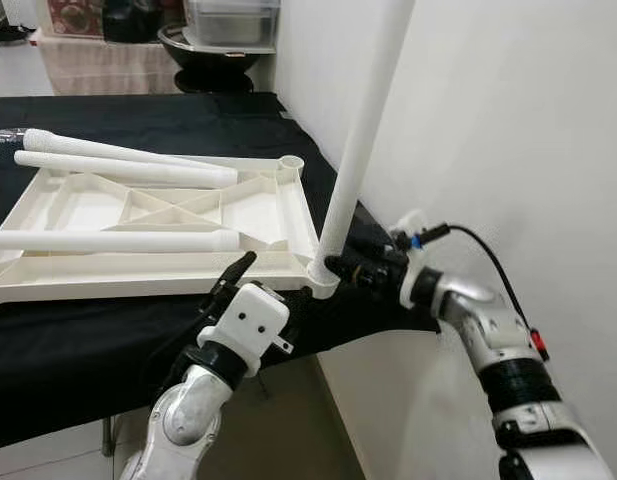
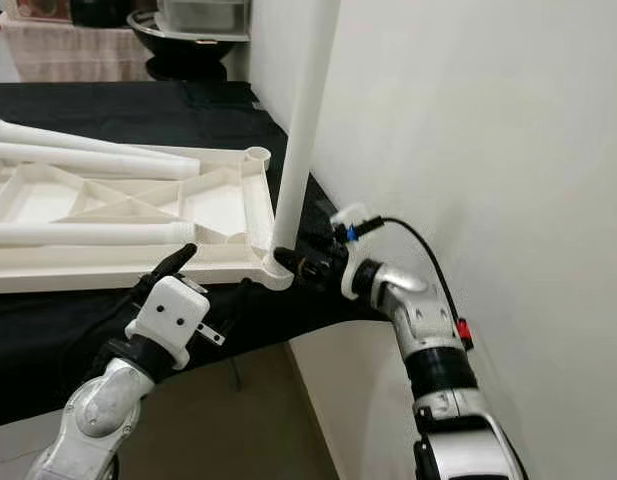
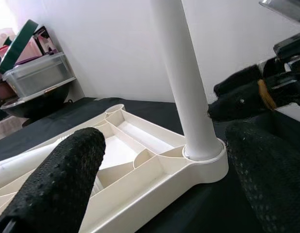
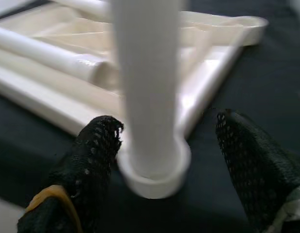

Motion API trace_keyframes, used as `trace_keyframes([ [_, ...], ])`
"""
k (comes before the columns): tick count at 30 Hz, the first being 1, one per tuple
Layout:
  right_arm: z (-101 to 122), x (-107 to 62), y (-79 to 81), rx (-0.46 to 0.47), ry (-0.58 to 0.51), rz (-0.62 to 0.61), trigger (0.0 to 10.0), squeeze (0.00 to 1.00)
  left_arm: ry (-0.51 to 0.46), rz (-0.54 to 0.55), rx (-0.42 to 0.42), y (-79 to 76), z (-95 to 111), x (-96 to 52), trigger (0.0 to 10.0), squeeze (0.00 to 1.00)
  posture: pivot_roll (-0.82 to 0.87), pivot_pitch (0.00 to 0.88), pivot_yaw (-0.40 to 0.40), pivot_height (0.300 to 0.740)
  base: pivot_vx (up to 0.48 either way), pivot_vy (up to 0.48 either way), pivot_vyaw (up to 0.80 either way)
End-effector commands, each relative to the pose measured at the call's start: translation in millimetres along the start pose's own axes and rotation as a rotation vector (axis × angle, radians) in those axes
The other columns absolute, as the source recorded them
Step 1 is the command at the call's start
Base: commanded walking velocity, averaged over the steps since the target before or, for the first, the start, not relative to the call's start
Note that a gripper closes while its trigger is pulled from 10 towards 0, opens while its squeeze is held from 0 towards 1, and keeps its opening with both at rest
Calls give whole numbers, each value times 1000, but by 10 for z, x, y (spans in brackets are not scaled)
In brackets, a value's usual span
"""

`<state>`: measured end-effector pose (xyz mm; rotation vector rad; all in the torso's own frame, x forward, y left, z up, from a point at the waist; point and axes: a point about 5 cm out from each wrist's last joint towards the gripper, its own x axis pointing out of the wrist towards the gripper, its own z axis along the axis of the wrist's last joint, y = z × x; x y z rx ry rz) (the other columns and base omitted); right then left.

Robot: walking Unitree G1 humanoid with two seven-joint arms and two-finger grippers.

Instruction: Building children table

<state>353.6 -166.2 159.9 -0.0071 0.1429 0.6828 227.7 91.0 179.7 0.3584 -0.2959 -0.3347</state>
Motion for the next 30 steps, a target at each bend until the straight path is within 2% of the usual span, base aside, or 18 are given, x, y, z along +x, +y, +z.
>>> trace_keyframes([
  [1,-34,-76,-47,8,-19,-165,10000,0,33,-23,6,-47,-65,-19,10000,0,62,35,-118,740,0,0,0],
  [4,-63,-114,-14,32,-36,-218,10000,0,39,-25,3,-50,-77,-27,10000,0,67,38,-115,740,0,0,0],
  [5,-30,-164,77,91,-98,-200,10000,0,52,-15,-8,-26,-100,-41,10000,0,69,36,-109,740,0,0,0],
  [7,0,-203,152,124,-141,-177,10000,0,64,-6,-19,-7,-120,-57,10000,0,69,36,-109,740,0,0,0],
  [9,-1,-247,246,49,-174,-184,10000,0,123,12,-40,17,-233,-100,10000,0,63,30,-106,740,0,0,0],
  [10,-1,-247,246,49,-174,-184,10000,0,123,12,-40,17,-233,-100,10000,0,63,30,-106,740,0,0,0],
  [11,-88,-326,382,-51,-199,-207,10000,0,170,19,-80,10,-342,-194,10000,0,61,28,-103,740,0,0,0],
  [12,-88,-326,382,-51,-199,-207,10000,0,170,19,-80,10,-342,-194,10000,0,61,28,-103,740,0,0,0],
  [14,-186,-369,470,-137,-170,-264,10000,0,193,36,-148,6,-385,-243,10000,0,64,30,-103,740,0,0,0],
  [16,-228,-377,533,-178,-168,-291,10000,0,213,56,-183,8,-416,-263,10000,0,58,32,-97,740,0,0,0],
  [17,-265,-383,562,-122,-170,-349,10000,0,223,58,-203,-9,-433,-265,10000,0,61,36,-97,740,0,0,0],
  [19,-292,-380,606,-90,-160,-372,10000,0,227,52,-208,-23,-442,-266,10000,0,60,40,-91,740,0,0,0],
  [24,-299,-396,703,-63,-158,-356,10000,0,227,40,-211,-41,-447,-276,10000,0,55,40,-90,740,0,0,0],
  [30,-310,-423,691,-80,-166,-386,10000,0,223,38,-226,-65,-444,-285,10000,0,49,48,-88,740,0,0,0],
])
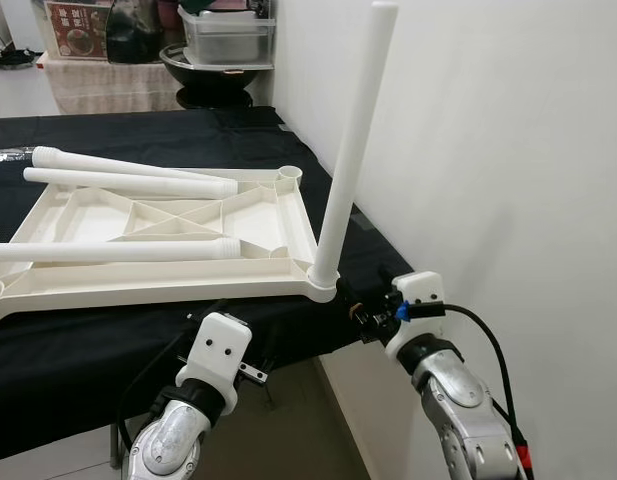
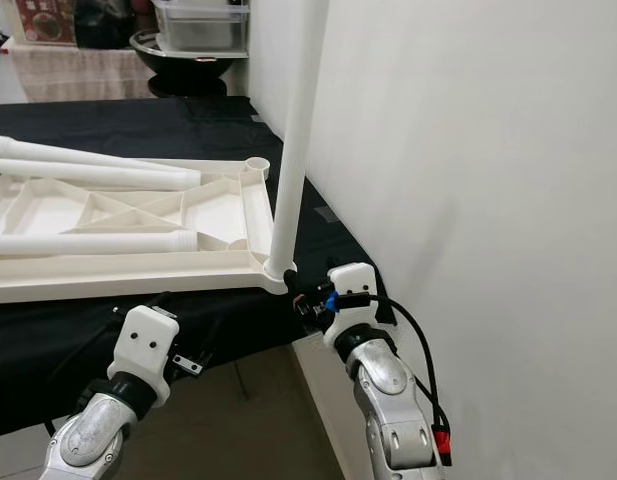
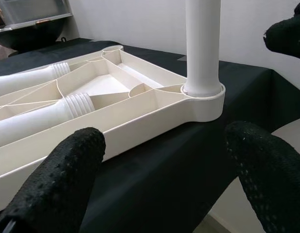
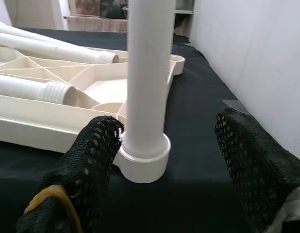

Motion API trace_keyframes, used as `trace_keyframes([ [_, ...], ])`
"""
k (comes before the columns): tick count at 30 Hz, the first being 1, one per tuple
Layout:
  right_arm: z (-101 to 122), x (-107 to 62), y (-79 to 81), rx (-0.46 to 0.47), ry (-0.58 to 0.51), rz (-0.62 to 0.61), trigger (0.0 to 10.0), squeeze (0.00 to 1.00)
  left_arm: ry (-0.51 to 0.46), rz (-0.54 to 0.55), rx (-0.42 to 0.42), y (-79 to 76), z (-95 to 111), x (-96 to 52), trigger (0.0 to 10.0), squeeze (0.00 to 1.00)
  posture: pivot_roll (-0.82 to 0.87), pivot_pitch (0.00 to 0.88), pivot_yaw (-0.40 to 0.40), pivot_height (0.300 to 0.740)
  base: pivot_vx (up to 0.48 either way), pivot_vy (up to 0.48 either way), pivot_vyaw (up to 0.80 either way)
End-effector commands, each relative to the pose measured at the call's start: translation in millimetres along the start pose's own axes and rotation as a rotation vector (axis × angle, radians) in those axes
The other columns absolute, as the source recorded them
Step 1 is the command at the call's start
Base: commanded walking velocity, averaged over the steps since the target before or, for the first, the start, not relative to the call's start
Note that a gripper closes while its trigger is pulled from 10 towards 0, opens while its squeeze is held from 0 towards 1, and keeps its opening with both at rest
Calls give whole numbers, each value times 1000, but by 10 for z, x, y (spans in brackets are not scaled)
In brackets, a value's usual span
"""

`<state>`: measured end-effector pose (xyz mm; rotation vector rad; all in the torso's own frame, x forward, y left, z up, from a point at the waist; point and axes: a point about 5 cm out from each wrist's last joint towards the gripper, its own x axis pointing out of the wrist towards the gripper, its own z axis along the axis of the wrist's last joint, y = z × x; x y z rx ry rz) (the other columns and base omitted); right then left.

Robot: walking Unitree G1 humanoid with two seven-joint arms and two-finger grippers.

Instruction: Building children table

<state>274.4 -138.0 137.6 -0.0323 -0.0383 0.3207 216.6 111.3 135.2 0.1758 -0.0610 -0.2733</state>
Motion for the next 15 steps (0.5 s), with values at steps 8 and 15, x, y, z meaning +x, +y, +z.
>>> trace_keyframes([
  [8,42,34,-28,-92,-9,-34,10000,0,1,-28,-5,-60,-4,15,10000,0,51,52,-83,740,0,0,686],
  [15,201,88,-51,-161,-55,-6,10000,0,-22,-11,-7,-39,73,47,10000,0,51,56,-84,740,0,0,800],
])
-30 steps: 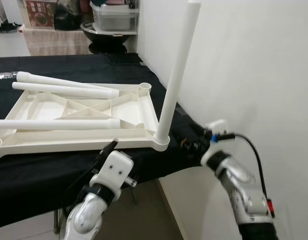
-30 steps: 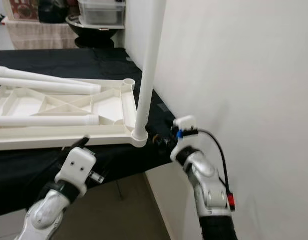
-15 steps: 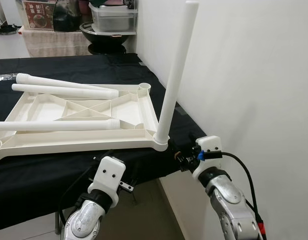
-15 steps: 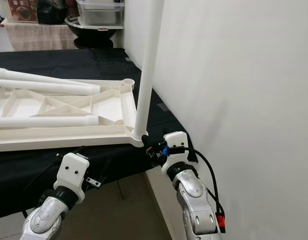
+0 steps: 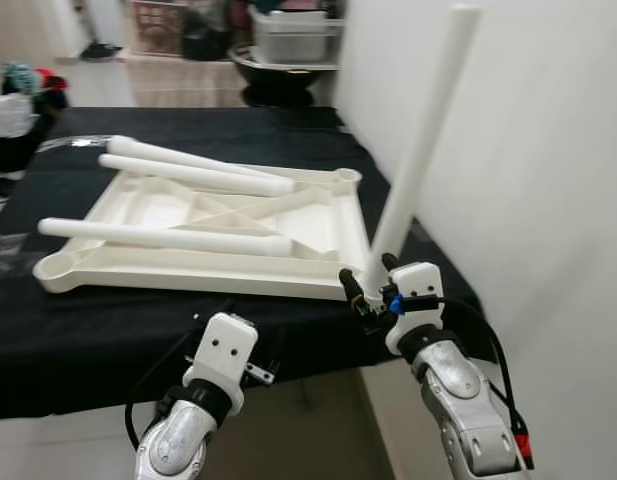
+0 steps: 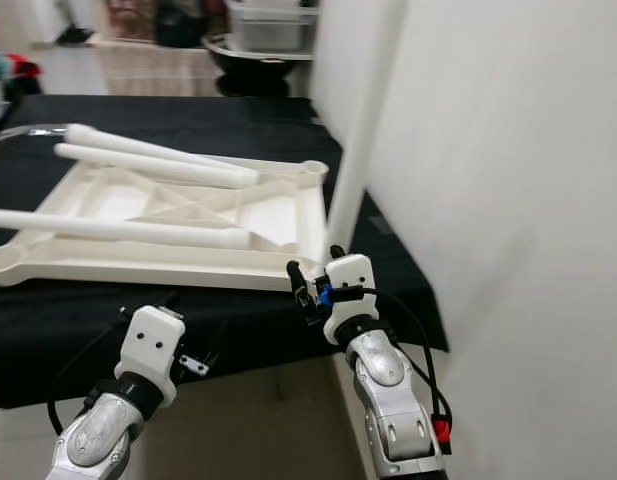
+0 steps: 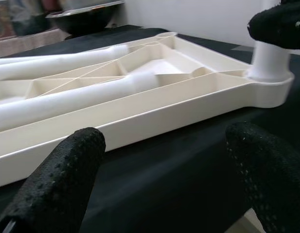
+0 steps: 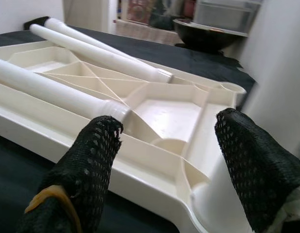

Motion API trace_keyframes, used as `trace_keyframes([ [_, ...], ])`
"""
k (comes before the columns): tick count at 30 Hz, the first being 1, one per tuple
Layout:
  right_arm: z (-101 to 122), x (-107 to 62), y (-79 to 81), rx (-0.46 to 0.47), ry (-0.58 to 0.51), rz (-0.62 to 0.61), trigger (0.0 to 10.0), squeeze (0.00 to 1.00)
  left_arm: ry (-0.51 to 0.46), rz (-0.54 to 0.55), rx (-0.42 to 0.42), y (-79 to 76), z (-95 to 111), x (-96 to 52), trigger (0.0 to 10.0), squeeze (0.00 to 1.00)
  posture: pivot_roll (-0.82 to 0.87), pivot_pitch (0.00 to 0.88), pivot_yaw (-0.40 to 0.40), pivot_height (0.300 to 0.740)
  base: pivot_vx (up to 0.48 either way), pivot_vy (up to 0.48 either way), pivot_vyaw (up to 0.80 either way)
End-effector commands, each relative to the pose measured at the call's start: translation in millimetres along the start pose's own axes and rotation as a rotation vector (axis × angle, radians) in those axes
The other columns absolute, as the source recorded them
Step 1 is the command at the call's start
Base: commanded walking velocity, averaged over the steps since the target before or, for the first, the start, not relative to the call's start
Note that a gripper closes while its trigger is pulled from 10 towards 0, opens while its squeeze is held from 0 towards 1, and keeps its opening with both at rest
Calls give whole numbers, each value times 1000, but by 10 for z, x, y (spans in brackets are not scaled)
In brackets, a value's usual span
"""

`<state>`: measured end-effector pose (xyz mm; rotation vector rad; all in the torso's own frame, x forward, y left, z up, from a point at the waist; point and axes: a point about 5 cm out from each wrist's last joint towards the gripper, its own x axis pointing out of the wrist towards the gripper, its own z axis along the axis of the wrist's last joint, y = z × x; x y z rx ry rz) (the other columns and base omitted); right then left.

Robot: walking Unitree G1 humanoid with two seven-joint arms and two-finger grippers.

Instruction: Building children table

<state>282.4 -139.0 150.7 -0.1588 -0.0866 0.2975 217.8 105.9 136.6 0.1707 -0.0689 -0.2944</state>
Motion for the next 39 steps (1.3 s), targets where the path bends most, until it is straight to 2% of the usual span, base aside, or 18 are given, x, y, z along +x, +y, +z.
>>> trace_keyframes([
  [1,72,13,-21,-28,-30,14,10000,0,-12,9,-3,6,51,21,10000,0,51,56,-84,740,0,0,800],
  [8,123,44,9,-25,-47,39,10000,0,-57,25,13,31,165,92,10000,0,45,58,-85,740,0,0,800],
  [15,107,67,15,4,-36,-2,10000,0,-40,76,14,100,154,117,10000,0,44,61,-83,740,0,76,0],
  [22,135,125,-15,11,-44,-6,10000,0,-36,108,4,155,163,141,10000,0,43,62,-85,740,0,480,0],
  [27,181,166,-59,7,-62,-11,10000,0,-67,106,-47,154,263,172,10000,0,39,61,-87,740,0,480,0],
  [39,189,190,14,20,-67,-3,10000,0,-100,149,-2,250,347,219,10000,0,42,71,-82,740,46,429,0],
])
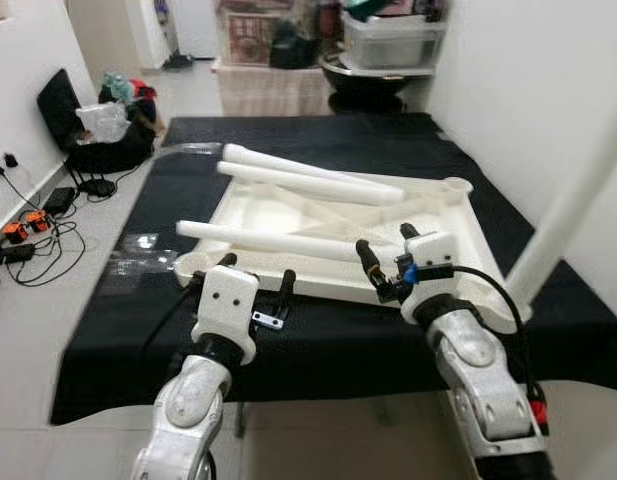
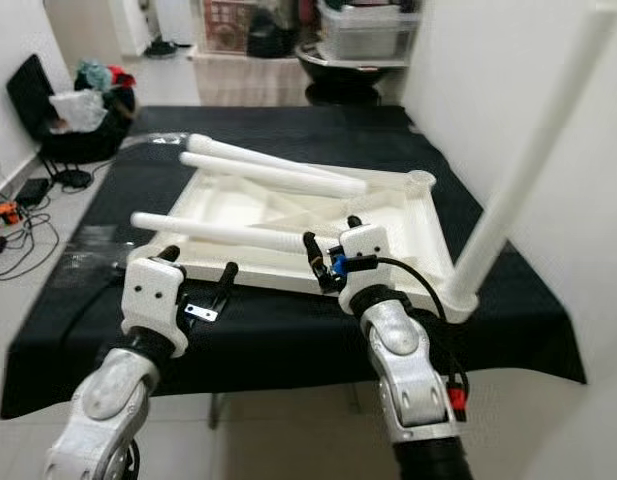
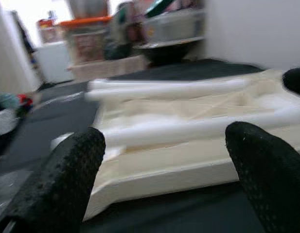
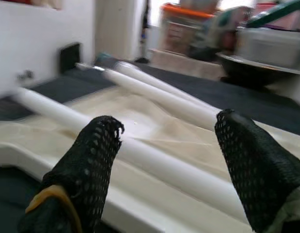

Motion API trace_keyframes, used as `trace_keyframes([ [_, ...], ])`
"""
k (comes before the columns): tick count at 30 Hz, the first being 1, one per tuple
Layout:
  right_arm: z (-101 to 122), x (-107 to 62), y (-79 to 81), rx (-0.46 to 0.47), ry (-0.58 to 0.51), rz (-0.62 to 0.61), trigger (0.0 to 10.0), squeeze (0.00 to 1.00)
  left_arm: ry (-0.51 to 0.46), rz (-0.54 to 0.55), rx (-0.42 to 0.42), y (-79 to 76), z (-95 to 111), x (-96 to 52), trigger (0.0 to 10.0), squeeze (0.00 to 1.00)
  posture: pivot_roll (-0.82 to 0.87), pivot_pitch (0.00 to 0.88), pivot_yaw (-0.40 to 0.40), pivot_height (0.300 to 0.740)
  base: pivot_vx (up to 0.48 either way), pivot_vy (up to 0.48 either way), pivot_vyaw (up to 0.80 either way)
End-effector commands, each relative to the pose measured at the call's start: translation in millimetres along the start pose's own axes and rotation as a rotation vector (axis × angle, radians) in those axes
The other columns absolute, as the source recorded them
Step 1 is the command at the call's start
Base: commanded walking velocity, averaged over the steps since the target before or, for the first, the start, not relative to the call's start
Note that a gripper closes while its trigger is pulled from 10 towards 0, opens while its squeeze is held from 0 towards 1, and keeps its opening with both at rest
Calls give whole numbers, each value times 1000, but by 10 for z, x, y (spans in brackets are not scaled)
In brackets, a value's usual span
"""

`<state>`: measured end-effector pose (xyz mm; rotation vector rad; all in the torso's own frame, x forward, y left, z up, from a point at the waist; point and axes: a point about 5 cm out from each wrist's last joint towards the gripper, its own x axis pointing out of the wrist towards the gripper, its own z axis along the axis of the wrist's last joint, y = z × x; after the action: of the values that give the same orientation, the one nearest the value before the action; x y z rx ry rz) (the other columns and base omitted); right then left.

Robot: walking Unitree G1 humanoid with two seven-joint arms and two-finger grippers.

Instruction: Building children table

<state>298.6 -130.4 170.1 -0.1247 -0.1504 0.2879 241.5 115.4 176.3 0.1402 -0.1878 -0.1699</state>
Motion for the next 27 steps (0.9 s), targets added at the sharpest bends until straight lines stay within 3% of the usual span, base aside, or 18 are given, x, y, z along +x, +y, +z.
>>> trace_keyframes([
  [1,2,-1,14,-2,1,13,10000,0,9,11,2,18,-6,6,10000,0,42,71,-82,740,337,341,0],
  [7,19,14,26,23,-4,2,10000,0,8,27,-47,-2,73,45,10000,0,44,75,-83,740,159,114,0],
  [21,93,86,60,43,-33,6,10000,0,-11,47,-27,-6,164,80,10000,0,56,63,-89,740,0,0,0],
  [27,295,328,-54,6,-62,37,10000,0,-5,42,-38,-25,176,49,10000,0,62,62,-88,740,0,0,0],
])
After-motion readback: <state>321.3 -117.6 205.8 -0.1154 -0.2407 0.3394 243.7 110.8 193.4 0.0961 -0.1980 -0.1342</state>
